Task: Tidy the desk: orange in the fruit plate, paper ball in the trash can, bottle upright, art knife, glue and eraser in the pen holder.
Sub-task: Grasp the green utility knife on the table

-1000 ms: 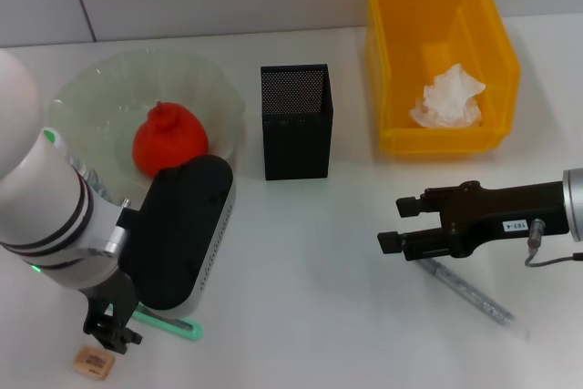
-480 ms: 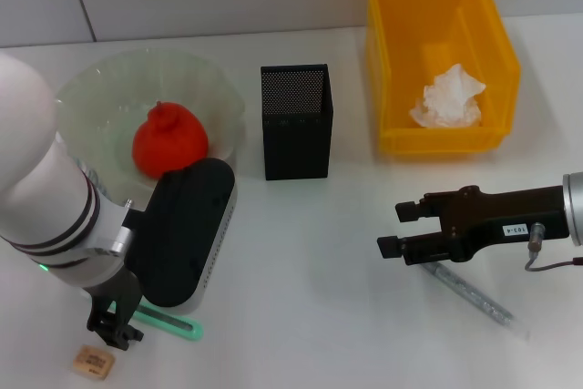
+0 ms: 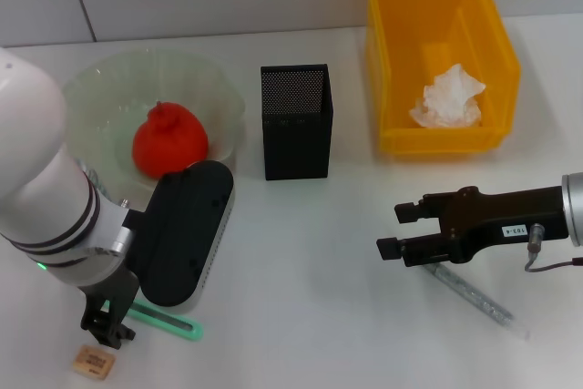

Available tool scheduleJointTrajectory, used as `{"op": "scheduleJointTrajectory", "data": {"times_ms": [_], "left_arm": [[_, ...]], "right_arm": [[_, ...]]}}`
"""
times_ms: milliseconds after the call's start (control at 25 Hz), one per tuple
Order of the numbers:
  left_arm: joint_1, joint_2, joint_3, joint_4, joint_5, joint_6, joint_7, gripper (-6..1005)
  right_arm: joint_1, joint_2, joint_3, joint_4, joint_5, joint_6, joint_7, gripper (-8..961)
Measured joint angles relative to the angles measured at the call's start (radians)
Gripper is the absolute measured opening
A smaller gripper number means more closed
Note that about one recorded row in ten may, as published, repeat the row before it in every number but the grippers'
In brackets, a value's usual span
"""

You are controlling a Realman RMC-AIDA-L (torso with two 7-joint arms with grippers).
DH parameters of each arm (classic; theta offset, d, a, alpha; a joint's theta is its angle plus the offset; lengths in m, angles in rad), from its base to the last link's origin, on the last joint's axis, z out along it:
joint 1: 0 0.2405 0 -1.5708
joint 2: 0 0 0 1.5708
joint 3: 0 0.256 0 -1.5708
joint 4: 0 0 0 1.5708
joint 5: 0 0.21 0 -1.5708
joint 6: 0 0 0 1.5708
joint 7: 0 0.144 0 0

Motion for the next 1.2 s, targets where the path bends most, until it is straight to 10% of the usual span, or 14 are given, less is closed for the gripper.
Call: {"op": "scheduleJointTrajectory", "data": {"times_ms": [1200], "left_arm": [[-0.064,-0.001,-0.001,-0.047,-0.017,0.052,-0.019,702]], "right_arm": [[-0.001,0.000,0.006,0.002,0.003,-0.001,-0.007,767]]}}
